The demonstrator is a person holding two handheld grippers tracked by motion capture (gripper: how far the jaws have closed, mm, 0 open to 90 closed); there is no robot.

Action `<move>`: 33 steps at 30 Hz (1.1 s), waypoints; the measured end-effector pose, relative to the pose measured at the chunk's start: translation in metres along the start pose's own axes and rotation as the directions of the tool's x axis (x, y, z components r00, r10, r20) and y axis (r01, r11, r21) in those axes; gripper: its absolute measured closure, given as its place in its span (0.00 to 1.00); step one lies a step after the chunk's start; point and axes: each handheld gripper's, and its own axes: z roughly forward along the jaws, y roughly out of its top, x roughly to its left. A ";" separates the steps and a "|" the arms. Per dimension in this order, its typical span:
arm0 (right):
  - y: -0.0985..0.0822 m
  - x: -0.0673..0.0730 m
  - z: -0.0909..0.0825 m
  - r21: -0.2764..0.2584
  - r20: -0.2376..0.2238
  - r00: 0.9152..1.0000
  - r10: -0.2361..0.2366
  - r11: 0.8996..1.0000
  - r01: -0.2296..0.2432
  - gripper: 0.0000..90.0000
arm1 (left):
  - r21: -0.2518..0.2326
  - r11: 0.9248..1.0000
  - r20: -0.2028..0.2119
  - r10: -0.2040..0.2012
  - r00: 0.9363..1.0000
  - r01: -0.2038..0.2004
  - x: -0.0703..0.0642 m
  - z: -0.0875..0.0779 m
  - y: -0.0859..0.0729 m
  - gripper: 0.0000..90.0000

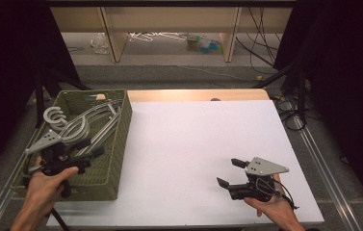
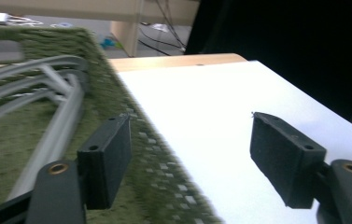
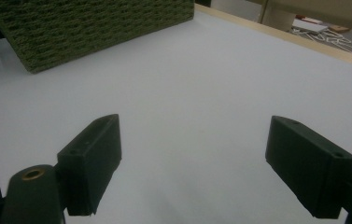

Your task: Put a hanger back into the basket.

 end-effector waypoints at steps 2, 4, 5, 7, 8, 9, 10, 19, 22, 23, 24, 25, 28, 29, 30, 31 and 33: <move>0.000 0.000 0.000 -0.002 -0.002 1.000 0.005 1.000 -0.005 0.21 | -0.003 1.000 0.022 0.023 1.000 -0.023 -0.008 0.004 -0.002 0.31; 0.000 0.001 0.000 0.002 -0.007 1.000 0.012 1.000 -0.012 0.20 | -0.004 0.999 0.037 0.036 0.999 -0.036 -0.016 0.008 -0.003 0.30; 0.000 0.001 0.000 0.001 -0.009 1.000 0.010 1.000 -0.010 0.20 | -0.005 0.999 0.047 0.045 0.998 -0.044 -0.020 0.010 -0.003 0.30; 0.000 0.001 0.000 0.000 -0.012 1.000 0.010 1.000 -0.010 0.20 | -0.015 0.998 0.056 0.060 0.997 -0.060 -0.028 0.012 -0.004 0.30; 0.001 0.001 -0.001 -0.002 -0.014 1.000 0.012 1.000 -0.012 0.20 | -0.021 0.997 0.067 0.070 0.995 -0.068 -0.033 0.014 -0.005 0.30; 0.001 0.001 -0.001 -0.005 -0.017 1.000 0.013 1.000 -0.014 0.20 | -0.019 0.997 0.076 0.074 0.994 -0.073 -0.037 0.016 -0.005 0.29; 0.001 0.002 -0.001 -0.007 -0.015 1.000 0.015 1.000 -0.015 0.20 | -0.007 0.997 0.080 0.079 0.994 -0.079 -0.040 0.017 -0.006 0.29; 0.002 0.004 -0.001 -0.019 -0.027 0.999 0.020 1.000 -0.020 0.20 | -0.021 0.990 0.107 0.143 0.984 -0.142 -0.068 0.027 -0.017 0.22; 0.002 0.006 0.000 -0.029 -0.032 0.999 0.021 0.999 -0.022 0.20 | -0.014 0.987 0.113 0.160 0.981 -0.160 -0.074 0.029 -0.022 0.18; 0.002 0.006 -0.001 -0.023 -0.028 0.999 0.017 1.000 -0.018 0.20 | -0.011 0.989 0.136 0.145 0.980 -0.145 -0.078 0.031 -0.026 0.18; 0.002 0.007 -0.001 -0.022 -0.032 0.999 0.018 1.000 -0.019 0.20 | -0.013 0.990 0.147 0.139 0.979 -0.139 -0.080 0.032 -0.029 0.18; 0.002 0.007 -0.001 -0.022 -0.032 0.999 0.018 1.000 -0.019 0.20 | -0.013 0.990 0.147 0.139 0.979 -0.139 -0.080 0.032 -0.029 0.18; 0.002 0.008 -0.001 -0.030 -0.030 1.000 0.004 1.000 -0.005 0.20 | -0.010 0.990 0.165 0.143 0.976 -0.143 -0.086 0.035 -0.037 0.18; 0.002 0.010 0.000 -0.017 -0.051 0.998 0.020 1.000 -0.021 0.20 | -0.011 0.989 0.175 0.150 0.973 -0.150 -0.089 0.036 -0.043 0.18; 0.002 0.010 -0.001 -0.024 -0.048 0.999 0.017 1.000 -0.018 0.20 | -0.016 0.988 0.171 0.153 0.973 -0.152 -0.090 0.037 -0.045 0.18; 0.002 0.010 -0.001 -0.032 -0.042 0.999 0.005 0.999 -0.007 0.20 | -0.023 0.987 0.160 0.158 0.974 -0.157 -0.091 0.037 -0.048 0.18; 0.002 0.012 -0.003 -0.034 -0.046 0.999 0.008 0.999 -0.010 0.19 | -0.027 0.989 0.144 0.144 0.979 -0.142 -0.093 0.039 -0.055 0.18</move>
